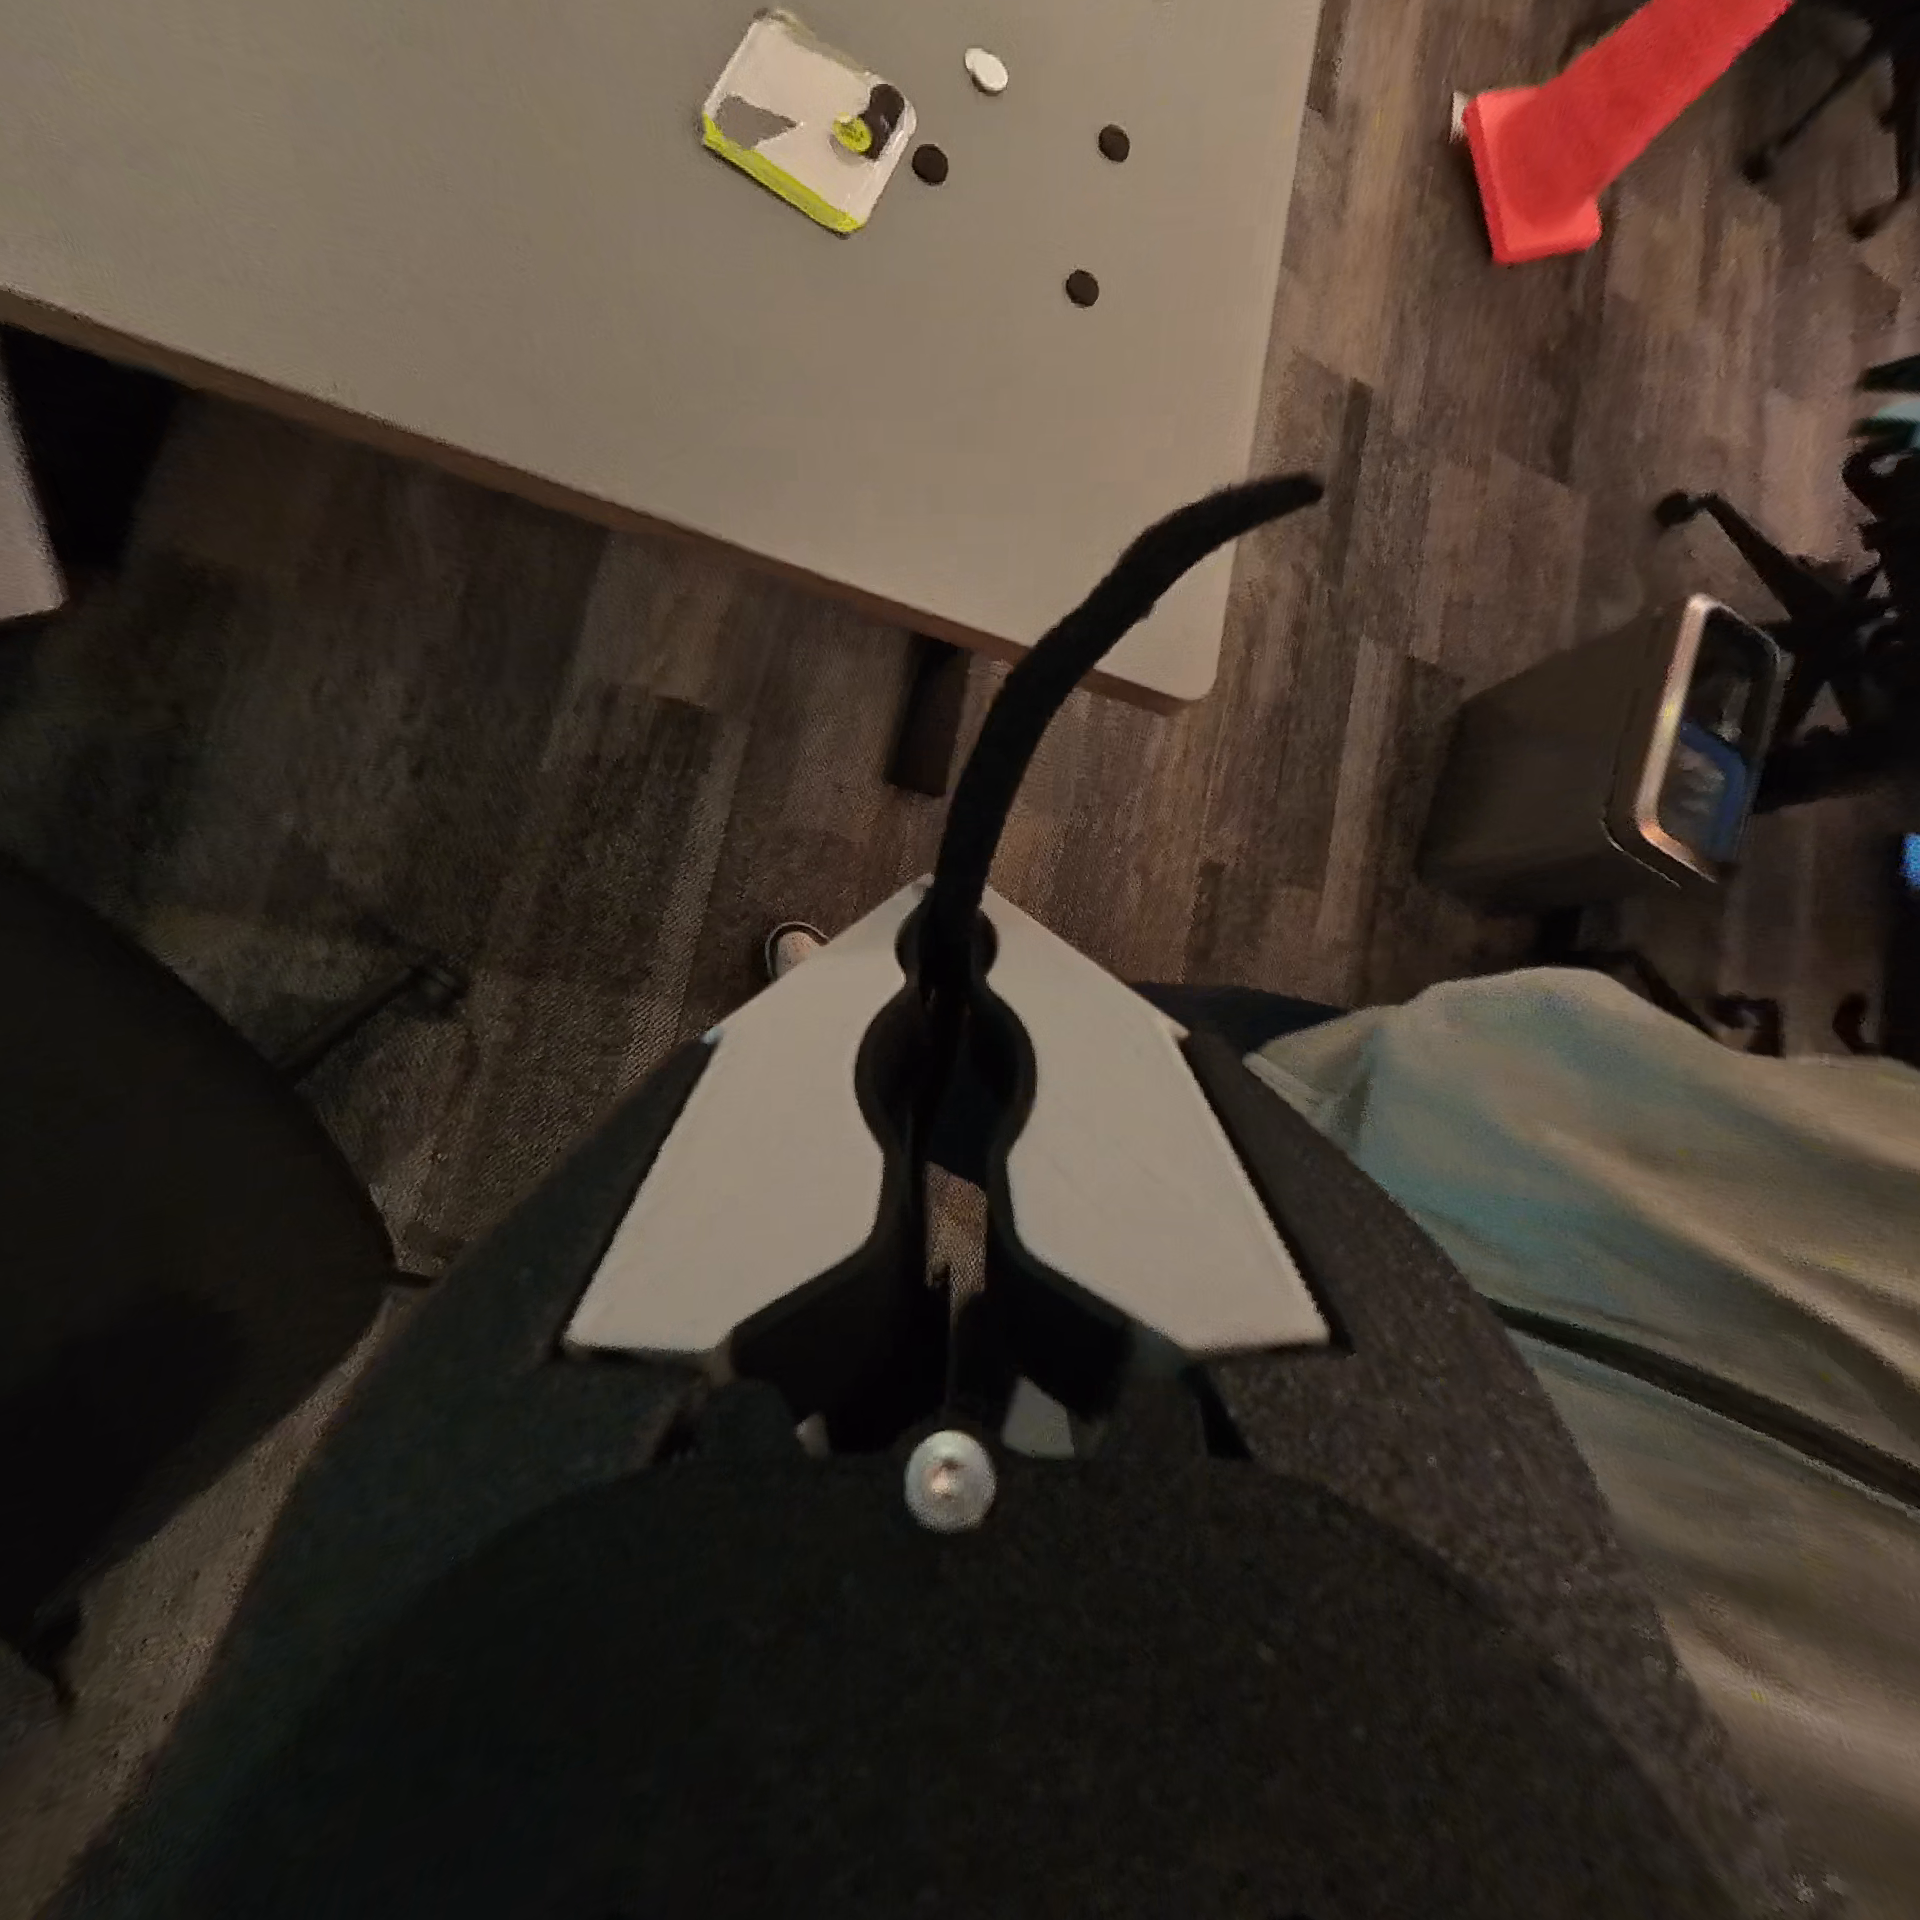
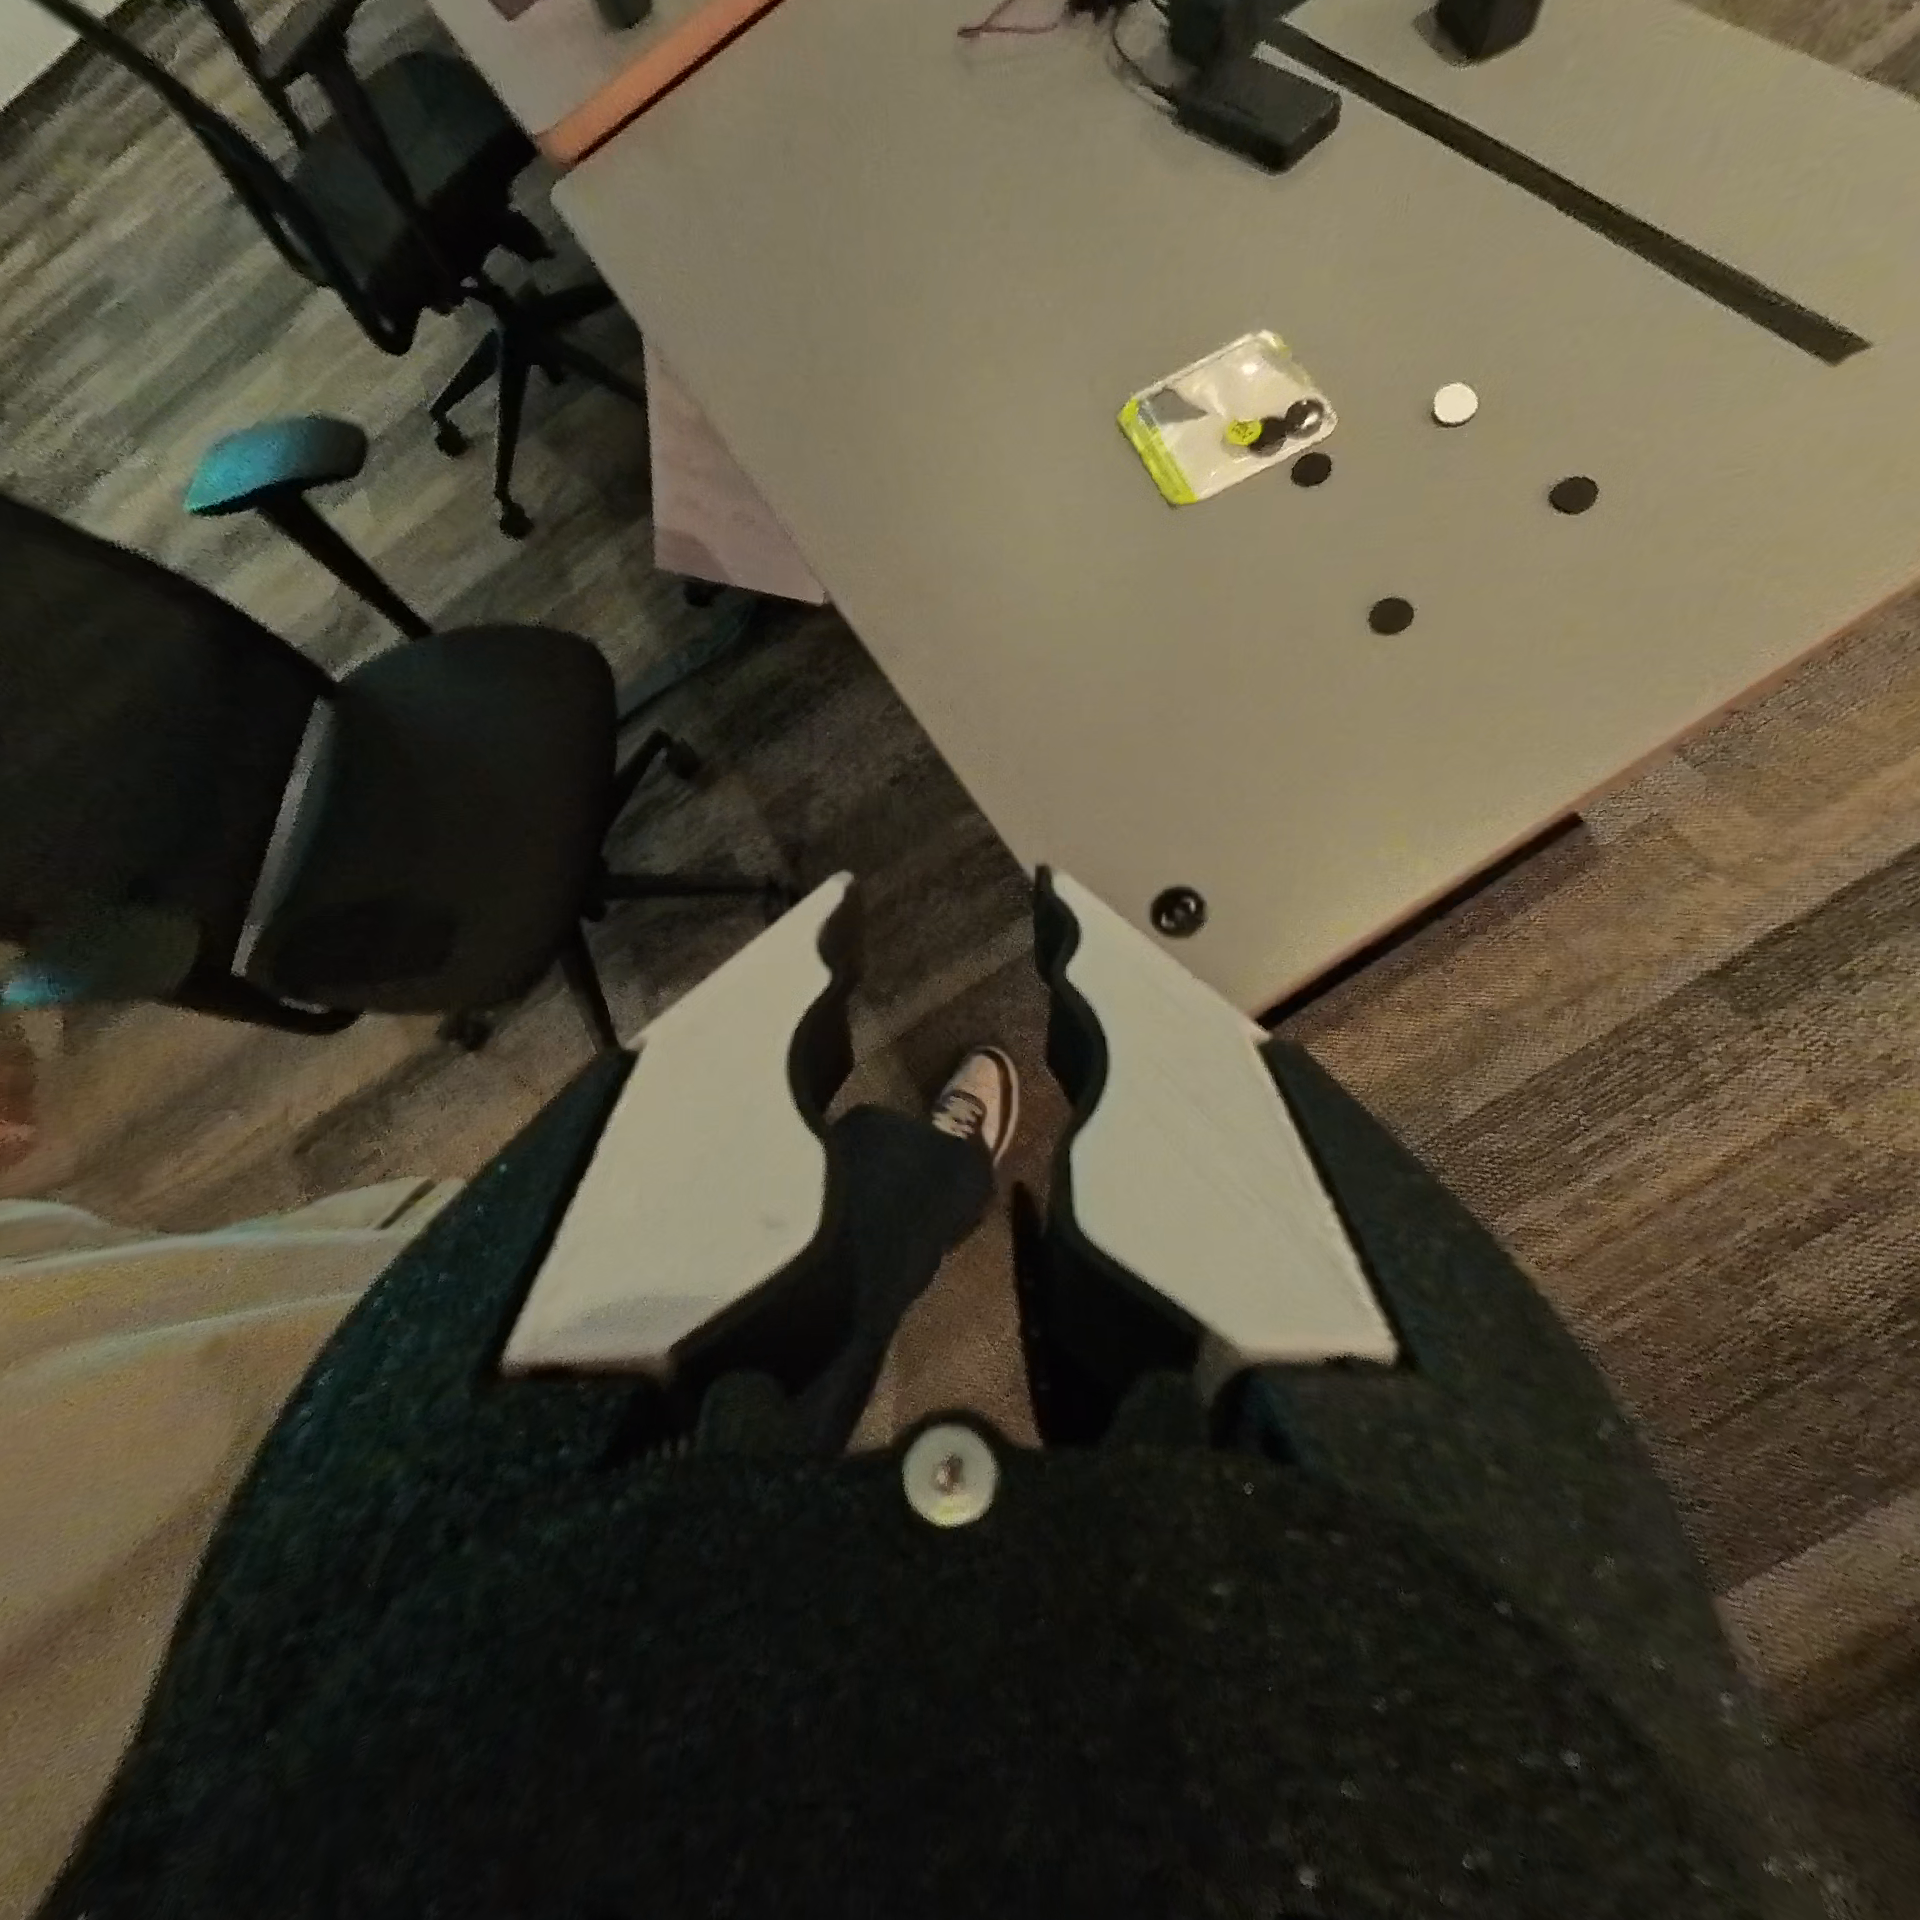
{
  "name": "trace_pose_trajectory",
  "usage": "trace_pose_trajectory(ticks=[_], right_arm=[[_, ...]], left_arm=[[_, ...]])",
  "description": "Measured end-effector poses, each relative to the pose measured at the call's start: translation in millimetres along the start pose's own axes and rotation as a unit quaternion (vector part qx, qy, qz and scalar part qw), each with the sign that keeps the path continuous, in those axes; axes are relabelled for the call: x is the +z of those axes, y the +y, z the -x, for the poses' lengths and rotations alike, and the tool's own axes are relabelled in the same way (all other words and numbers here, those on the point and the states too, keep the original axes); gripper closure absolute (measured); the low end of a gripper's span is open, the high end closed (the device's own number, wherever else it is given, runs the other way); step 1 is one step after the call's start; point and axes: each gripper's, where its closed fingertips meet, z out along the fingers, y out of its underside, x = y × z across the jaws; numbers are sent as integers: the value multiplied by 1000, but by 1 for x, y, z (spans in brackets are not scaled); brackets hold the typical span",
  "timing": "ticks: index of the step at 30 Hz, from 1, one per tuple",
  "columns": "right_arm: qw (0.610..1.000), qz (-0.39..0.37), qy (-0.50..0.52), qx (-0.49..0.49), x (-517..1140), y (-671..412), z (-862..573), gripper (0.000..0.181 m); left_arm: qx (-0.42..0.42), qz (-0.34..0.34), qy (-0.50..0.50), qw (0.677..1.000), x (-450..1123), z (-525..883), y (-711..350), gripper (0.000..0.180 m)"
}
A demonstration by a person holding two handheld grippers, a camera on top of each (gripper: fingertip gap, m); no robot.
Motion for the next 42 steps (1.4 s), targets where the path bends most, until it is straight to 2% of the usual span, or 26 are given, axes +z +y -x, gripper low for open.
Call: trace_pose_trajectory(ticks=[11, 15, 18, 21, 24, 31, 36, 41, 42], right_arm=[[990, -30, 75, 117, 187, -115, 6, 149], [971, -67, 156, 170, 254, -114, -5, 148], [948, -71, 232, 207, 303, -98, -5, 148], [920, -107, 276, 258, 353, -84, 8, 149], [907, -134, 275, 289, 399, -80, 32, 149], [907, -116, 347, 209, 450, -29, 77, 149], [893, -153, 390, 164, 452, 20, 122, 149], [885, -191, 400, 147, 454, 64, 198, 148], [885, -193, 396, 150, 455, 72, 217, 148]], left_arm=[[129, 131, 80, 980, 107, 186, -185, 180], [221, 168, 130, 952, 183, 256, -229, 180], [259, 203, 211, 921, 248, 299, -244, 180], [304, 217, 248, 894, 301, 345, -250, 180], [332, 218, 274, 876, 331, 377, -248, 180], [363, 244, 321, 840, 376, 394, -192, 180], [405, 206, 387, 802, 368, 385, -135, 180], [432, 150, 424, 782, 335, 413, -57, 180], [452, 162, 428, 766, 323, 424, -33, 180]])
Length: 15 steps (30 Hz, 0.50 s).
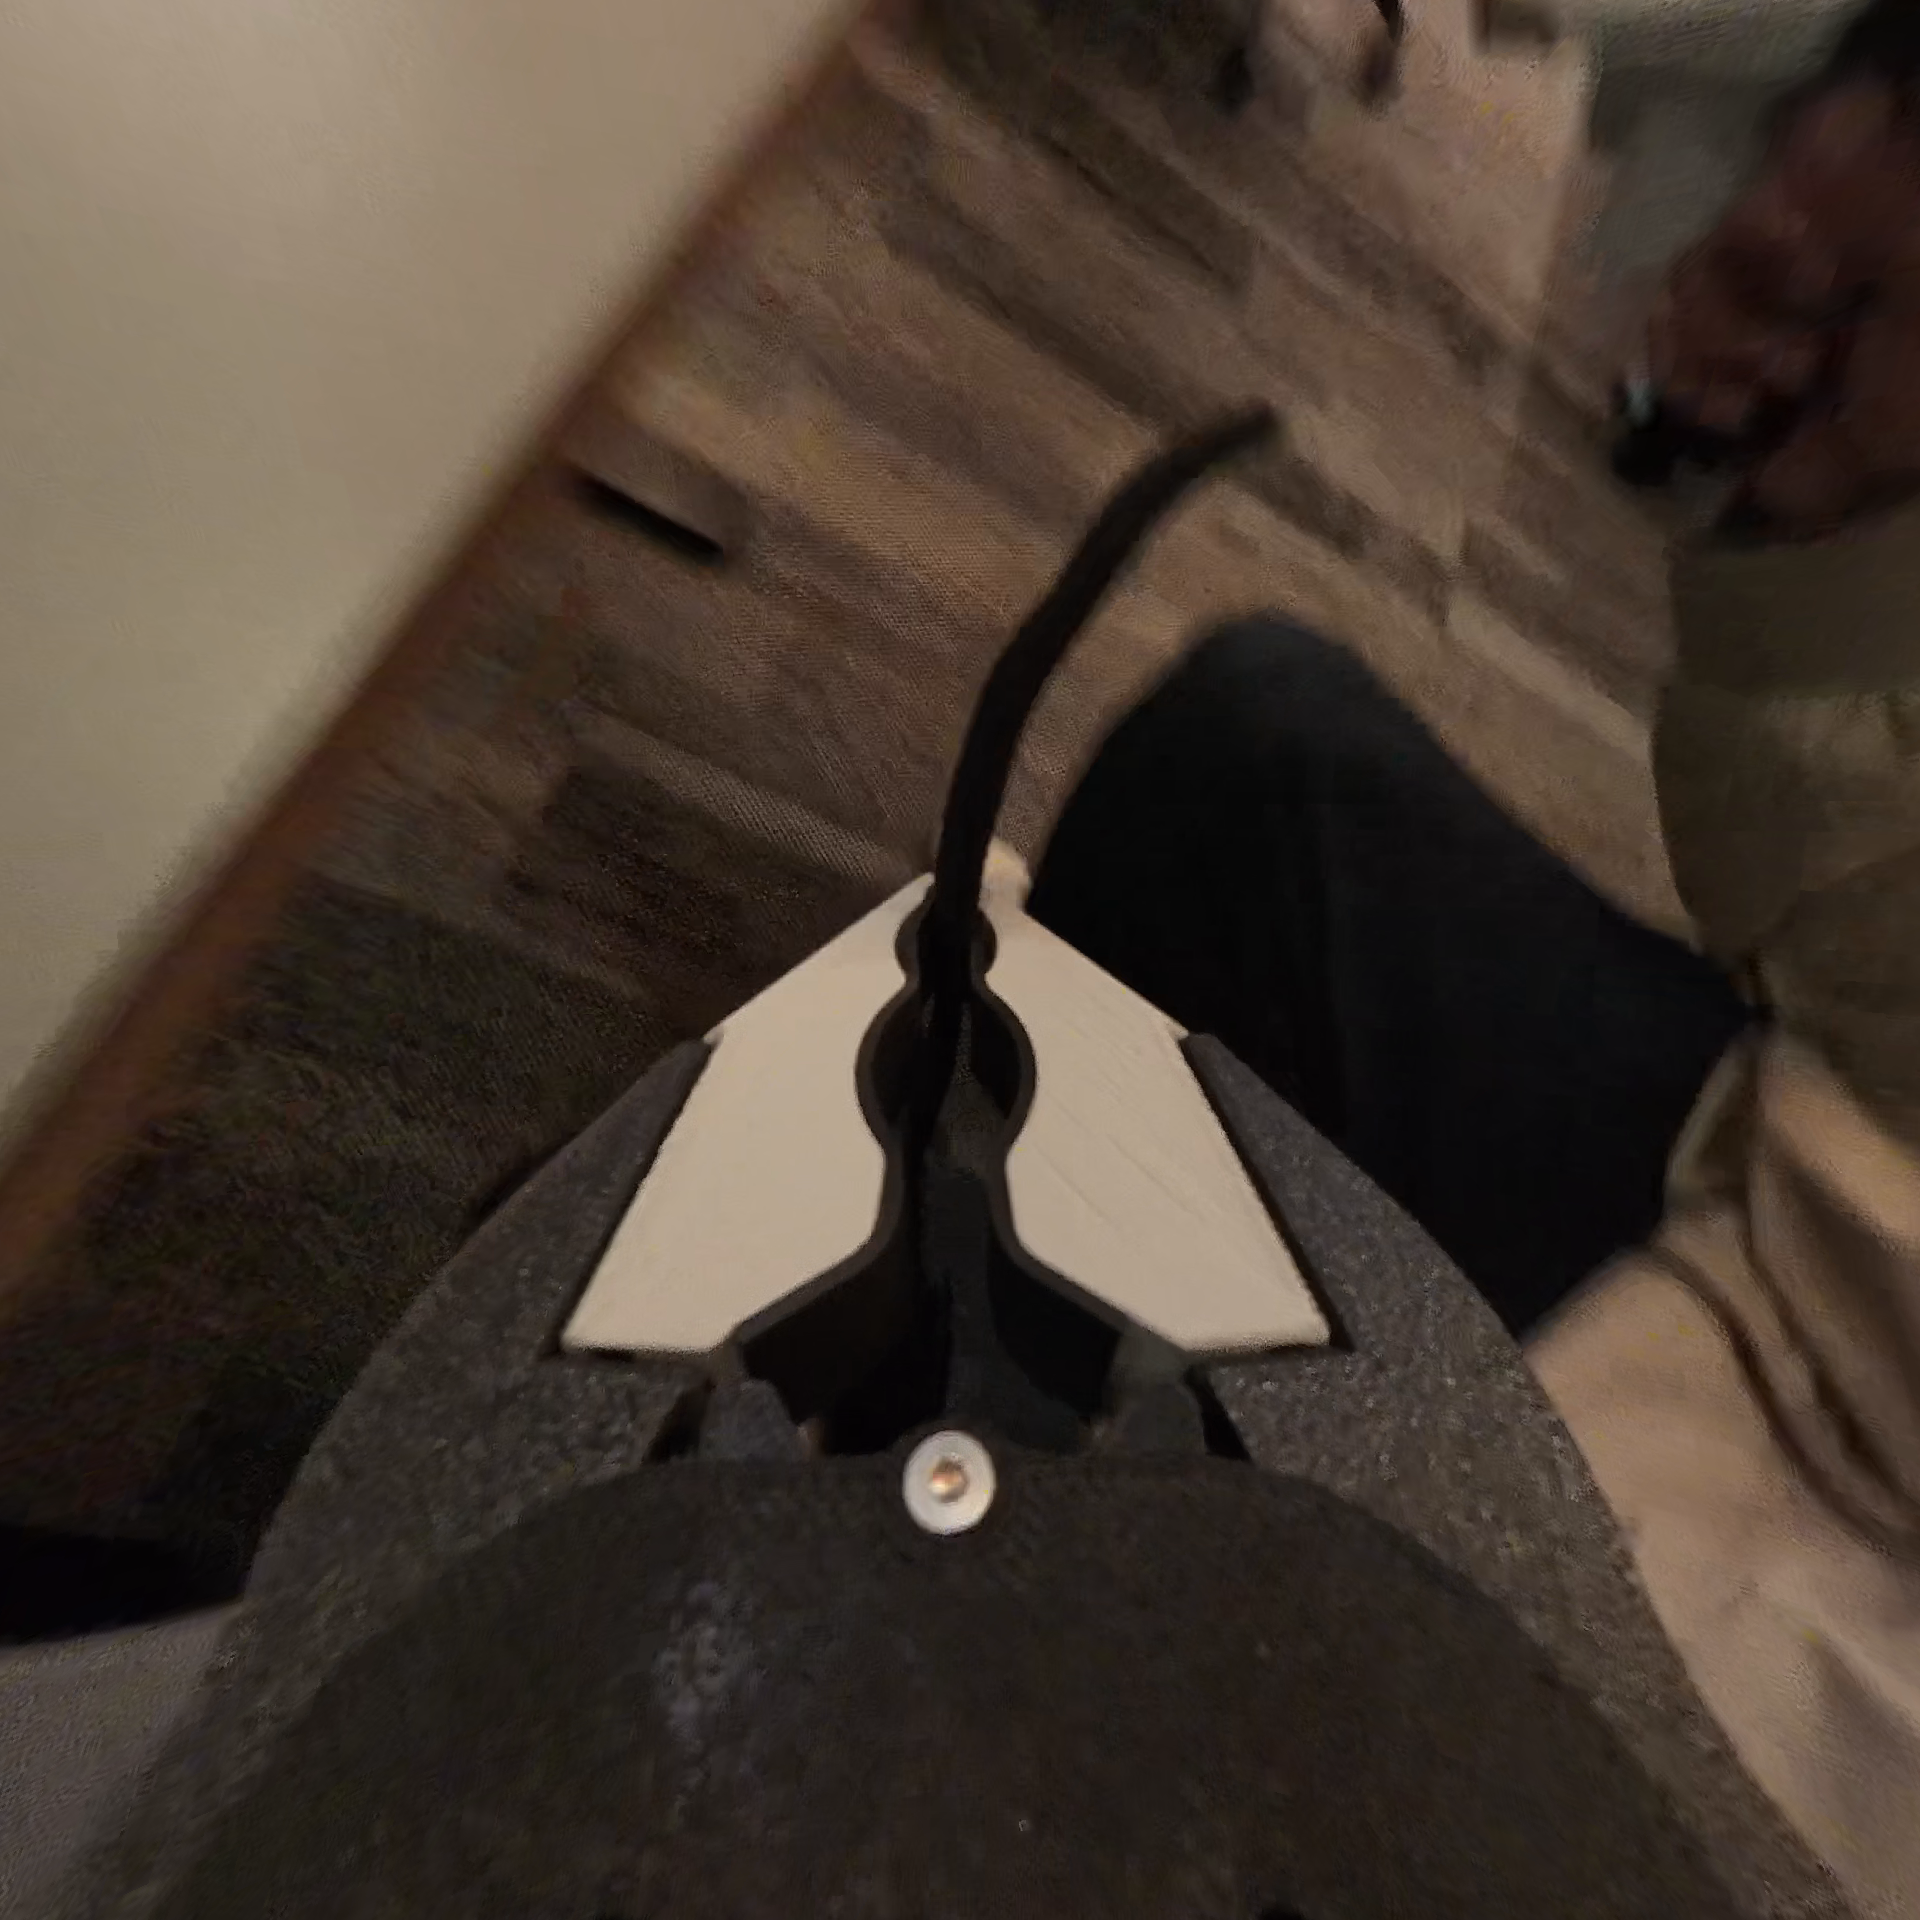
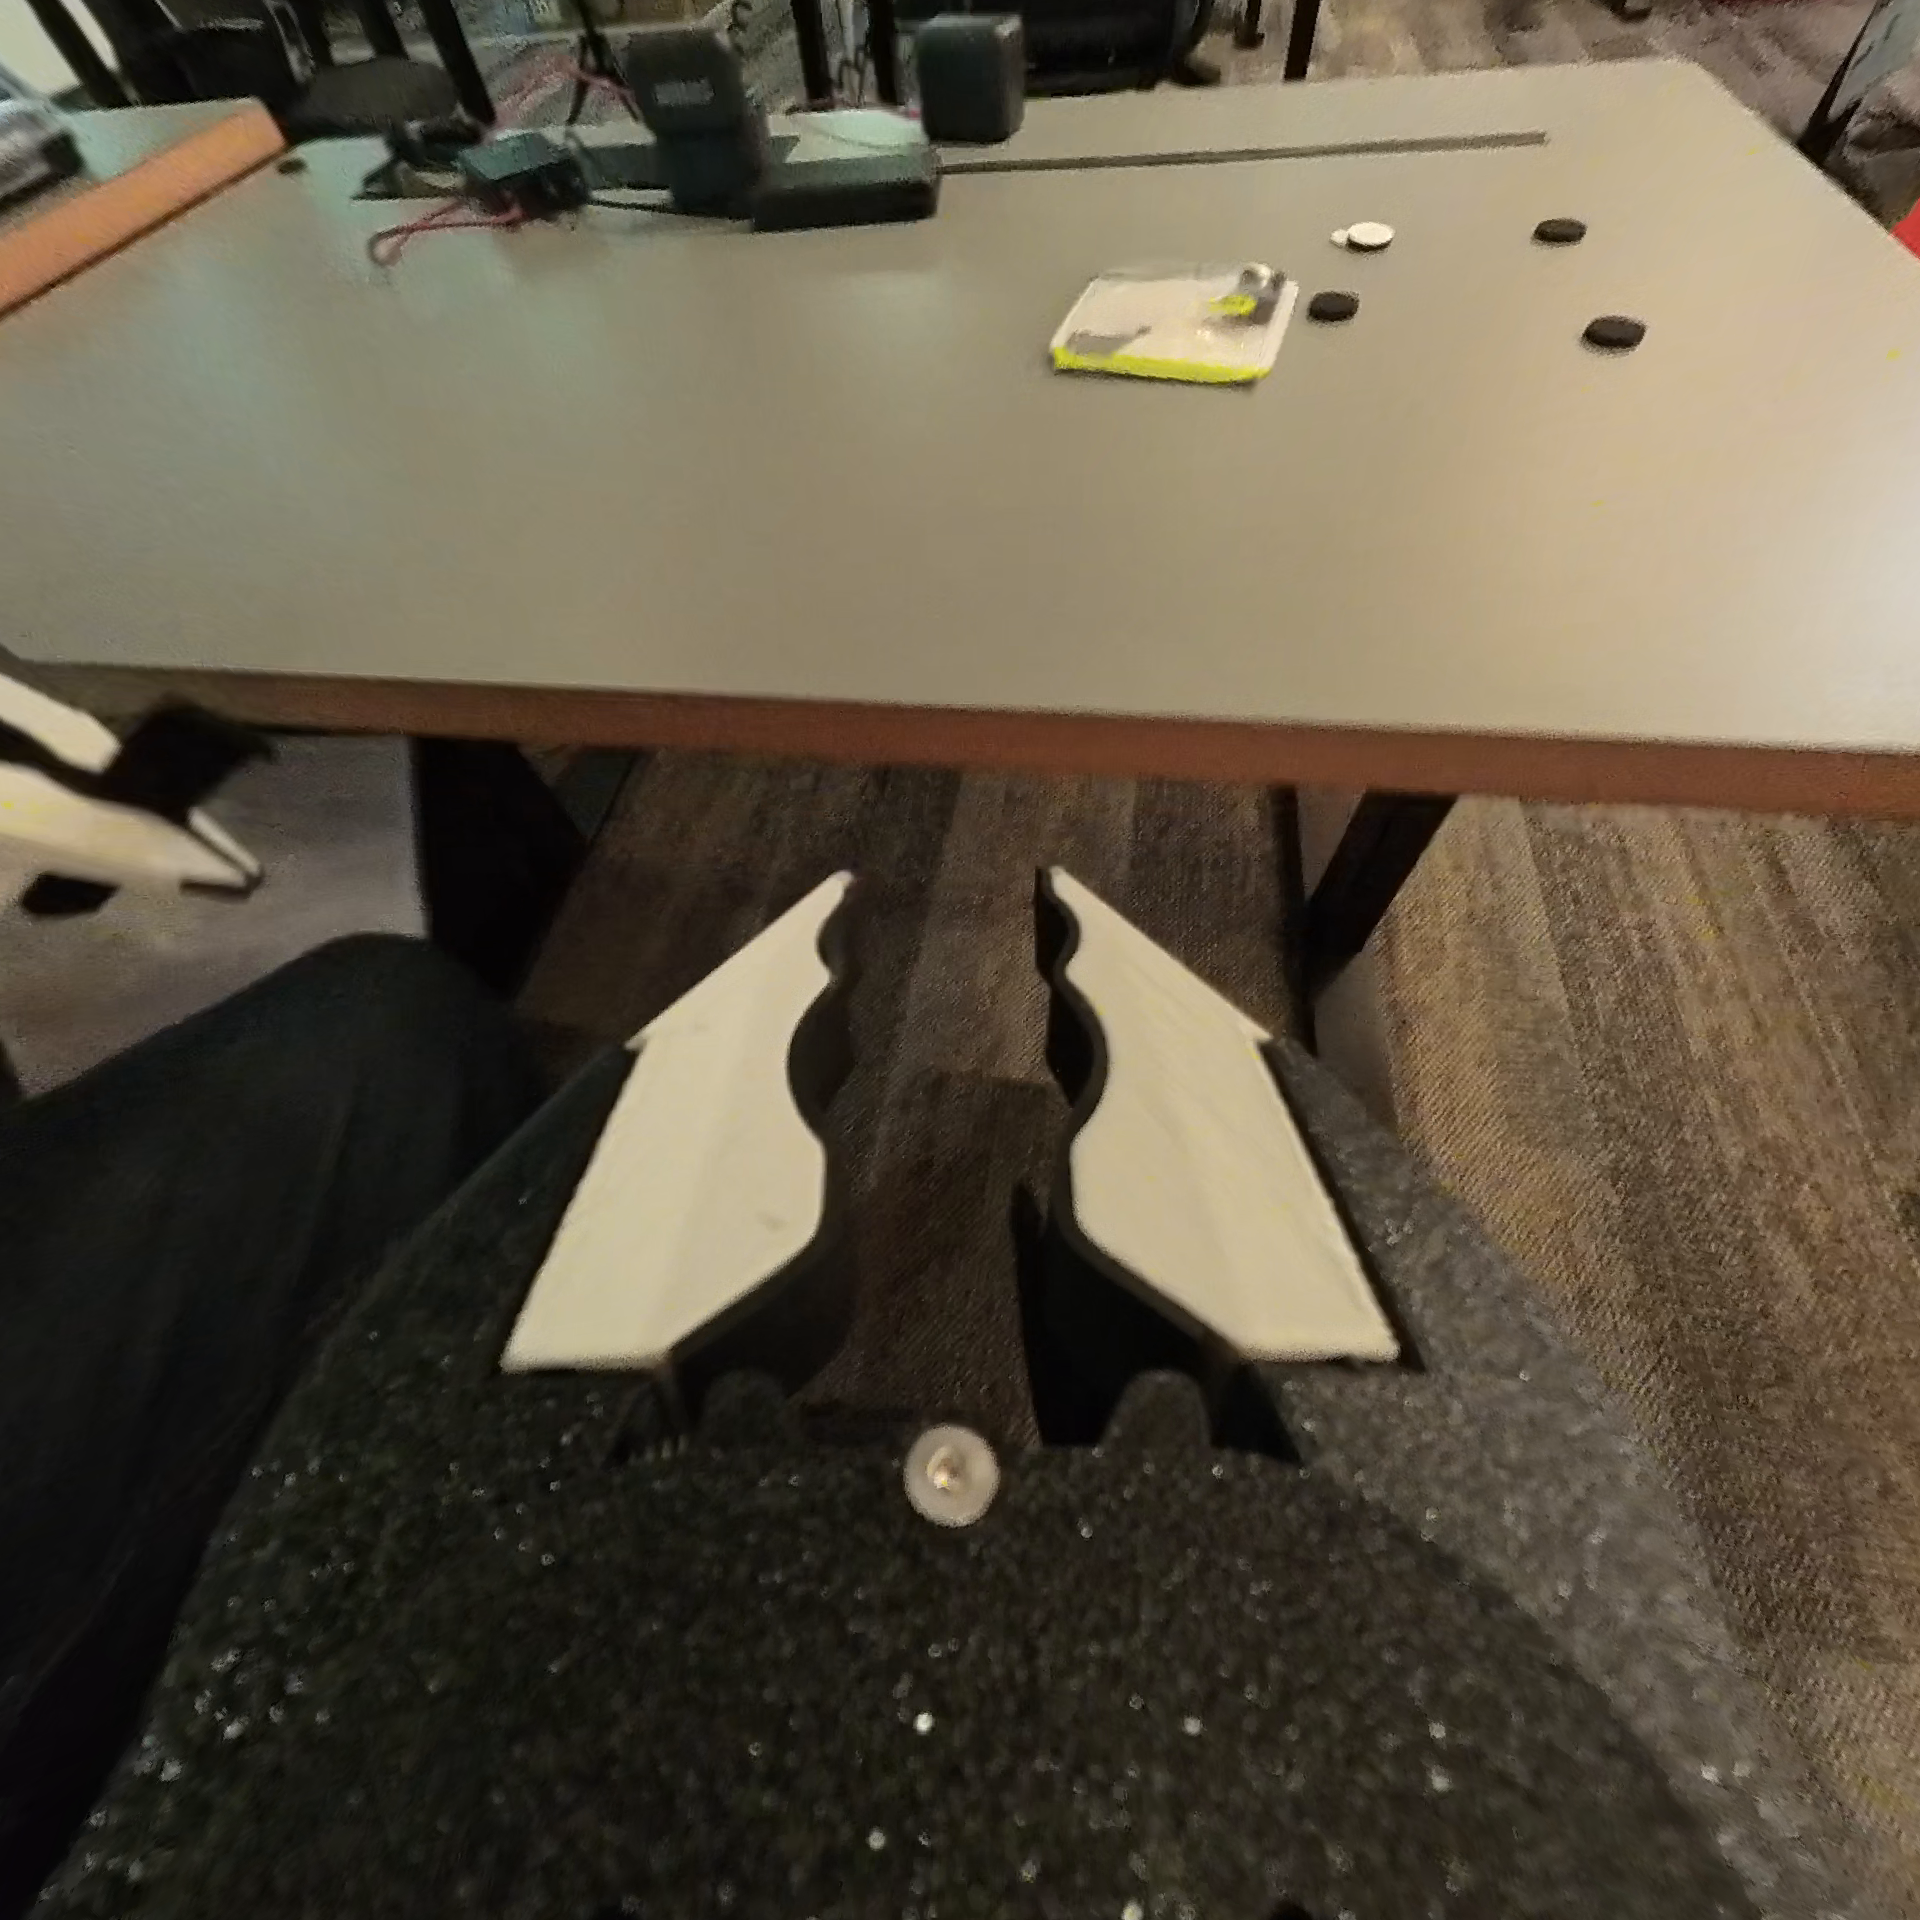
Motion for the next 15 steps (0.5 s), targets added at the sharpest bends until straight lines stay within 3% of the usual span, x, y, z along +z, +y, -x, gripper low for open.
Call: trace_pose_trajectory(ticks=[2, 4, 7, 11, 15], right_arm=[[1000, -11, 11, -23, -27, -3, 9, 151], [998, -5, 61, -25, -51, -17, -7, 154], [1000, 7, -19, 19, -73, -33, 13, 137], [997, -5, 37, -72, -91, -33, -1, 146], [998, 43, 1, -51, -76, -8, -23, 140]], left_arm=[[48, 48, -26, 997, -7, -21, 31, 180], [23, 41, -30, 998, -23, -38, 37, 180], [-8, 29, 22, 999, -40, -74, 35, 180], [5, 16, 18, 1000, -45, -78, 21, 180], [-12, 27, 44, 999, -29, -70, -3, 180]])
